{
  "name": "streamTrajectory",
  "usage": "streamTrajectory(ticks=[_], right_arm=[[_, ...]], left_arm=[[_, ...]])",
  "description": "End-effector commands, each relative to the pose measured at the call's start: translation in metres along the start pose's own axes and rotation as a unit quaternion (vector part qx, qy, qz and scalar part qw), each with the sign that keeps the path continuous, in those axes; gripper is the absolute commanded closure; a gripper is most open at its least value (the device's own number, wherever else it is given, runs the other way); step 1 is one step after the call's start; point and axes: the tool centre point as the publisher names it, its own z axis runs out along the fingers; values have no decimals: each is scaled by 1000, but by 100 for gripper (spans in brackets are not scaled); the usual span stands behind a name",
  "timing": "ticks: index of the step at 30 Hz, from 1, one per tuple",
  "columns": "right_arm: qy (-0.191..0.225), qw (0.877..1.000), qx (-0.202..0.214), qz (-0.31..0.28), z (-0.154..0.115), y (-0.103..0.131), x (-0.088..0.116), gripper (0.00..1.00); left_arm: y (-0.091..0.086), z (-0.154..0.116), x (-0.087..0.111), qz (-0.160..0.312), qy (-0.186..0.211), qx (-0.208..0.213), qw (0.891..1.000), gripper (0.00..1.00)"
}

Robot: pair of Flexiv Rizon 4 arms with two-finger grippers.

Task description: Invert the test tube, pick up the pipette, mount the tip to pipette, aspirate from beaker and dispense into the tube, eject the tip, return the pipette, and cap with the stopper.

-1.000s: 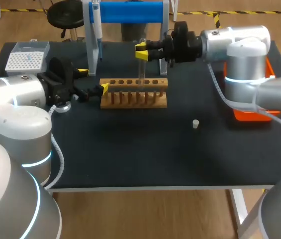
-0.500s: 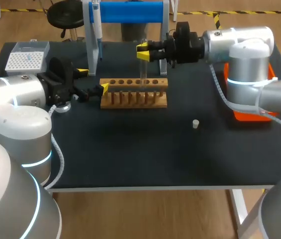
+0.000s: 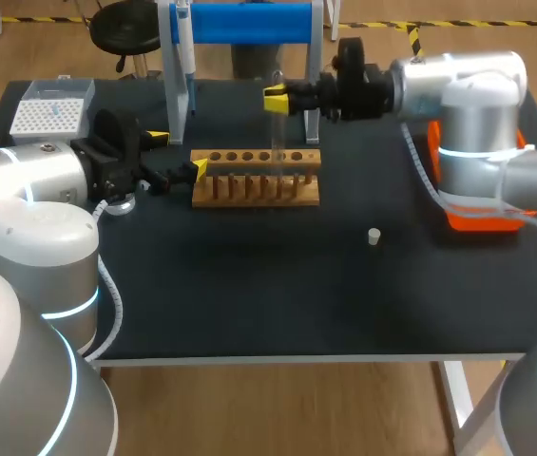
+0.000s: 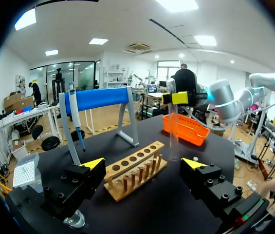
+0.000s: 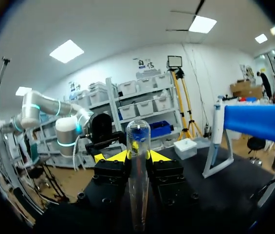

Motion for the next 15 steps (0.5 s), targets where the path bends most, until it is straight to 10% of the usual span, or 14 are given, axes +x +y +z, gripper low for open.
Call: streamTrajectory(ticks=[1, 15], right_arm=[[-13, 994, 0, 109, -7, 3, -1, 100], [4, 901, -8, 435, -20, -5, -9, 100]], left_arm=[[1, 0, 0, 0, 1, 3, 1000, 0], [1, 0, 0, 0, 1, 3, 1000, 0]])
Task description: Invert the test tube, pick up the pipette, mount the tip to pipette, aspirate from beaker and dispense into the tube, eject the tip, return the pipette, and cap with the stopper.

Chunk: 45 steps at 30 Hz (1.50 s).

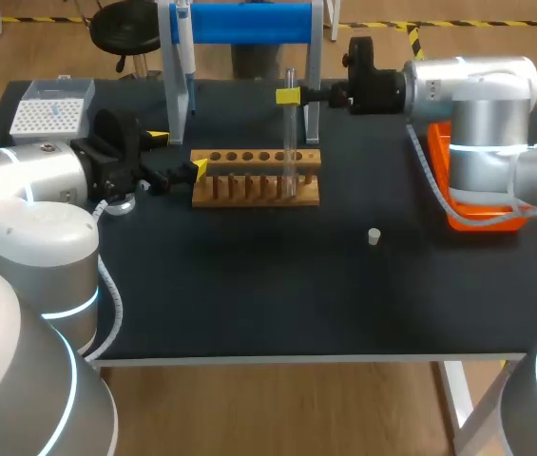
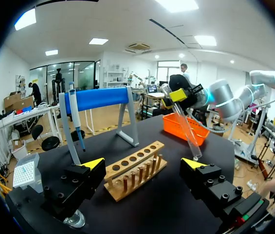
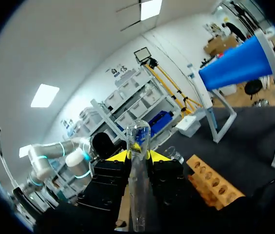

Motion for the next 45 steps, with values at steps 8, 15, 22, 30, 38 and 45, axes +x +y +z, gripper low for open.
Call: streamTrajectory(ticks=[8, 15, 22, 30, 38, 45], right_arm=[[24, 952, 50, 301, -2, -3, -4, 100], [25, 944, 69, 322, 1, -7, -4, 100], [31, 935, 74, 347, 1, -13, -8, 100], [43, 929, 69, 362, 2, -16, -8, 100], [36, 924, 64, 376, 2, -20, -10, 100], [35, 922, 57, 380, 1, -21, -11, 100]], left_arm=[[1, 0, 0, 0, 1, 3, 1000, 0], [1, 0, 0, 0, 1, 3, 1000, 0], [1, 0, 0, 0, 1, 3, 1000, 0], [1, 0, 0, 0, 1, 3, 1000, 0], [1, 0, 0, 0, 1, 3, 1000, 0], [1, 0, 0, 0, 1, 3, 1000, 0]])
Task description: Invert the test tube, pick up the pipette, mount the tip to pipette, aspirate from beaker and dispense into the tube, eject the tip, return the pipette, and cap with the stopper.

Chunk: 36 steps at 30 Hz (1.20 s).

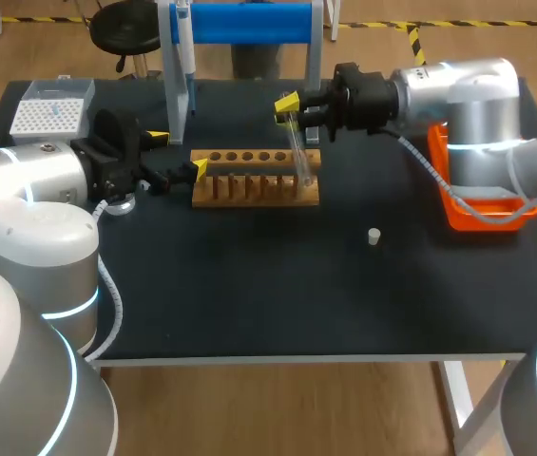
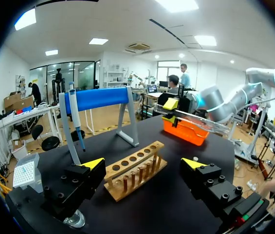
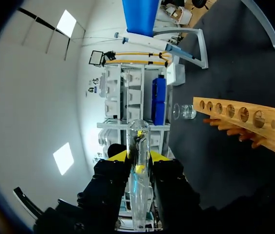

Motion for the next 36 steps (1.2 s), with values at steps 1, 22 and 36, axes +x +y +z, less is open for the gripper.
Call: streamTrajectory(ticks=[1, 22, 36], right_arm=[[0, 1000, -6, -1, 0, -2, 0, 100], [11, 1000, -12, 0, -1, -3, 1, 100], [11, 1000, -12, 0, -1, -3, 1, 100]], left_arm=[[1, 0, 0, 0, 1, 3, 1000, 0], [1, 0, 0, 0, 1, 3, 1000, 0], [-9, -2, -9, 221, 53, 175, 958, 0]])
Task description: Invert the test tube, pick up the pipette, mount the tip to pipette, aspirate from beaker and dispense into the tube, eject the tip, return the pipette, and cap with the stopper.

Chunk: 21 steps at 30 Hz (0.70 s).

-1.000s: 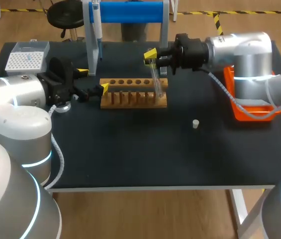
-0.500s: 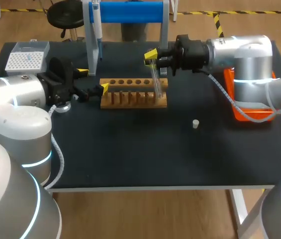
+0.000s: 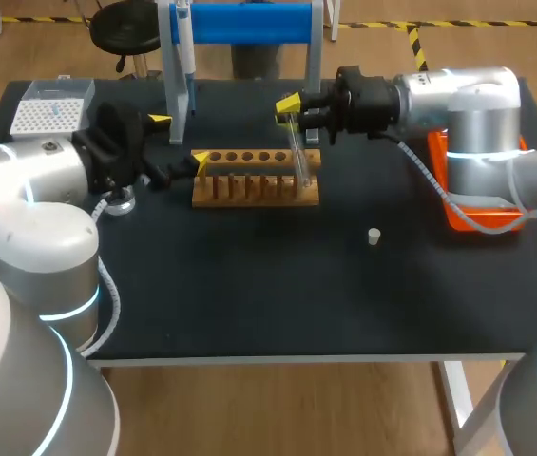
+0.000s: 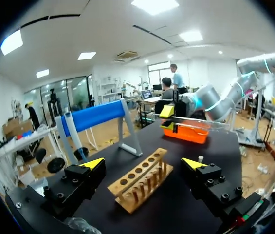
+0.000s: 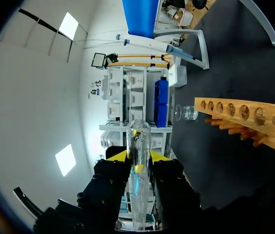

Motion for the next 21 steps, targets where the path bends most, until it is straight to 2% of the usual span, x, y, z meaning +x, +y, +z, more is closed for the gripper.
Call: streamTrajectory(ticks=[1, 6, 7, 8, 10, 21], right_arm=[[-2, 1000, -1, 0, 0, -1, 1, 100], [-2, 1000, -1, 0, 0, -1, 1, 100], [-2, 1000, -1, 0, 0, -1, 1, 100], [-2, 1000, -1, 0, 0, -1, 1, 100], [-2, 1000, -1, 0, 0, -1, 1, 100], [-2, 1000, -1, 0, 0, -1, 1, 100]], left_arm=[[11, -5, -7, 137, 53, 151, 978, 0], [2, -10, -13, 210, 93, 173, 958, 0], [-1, -11, -13, 238, 101, 171, 951, 0], [-7, -13, -9, 275, 108, 186, 937, 0], [-15, -19, -5, 293, 116, 221, 923, 0], [-15, -19, -5, 293, 116, 221, 923, 0]])
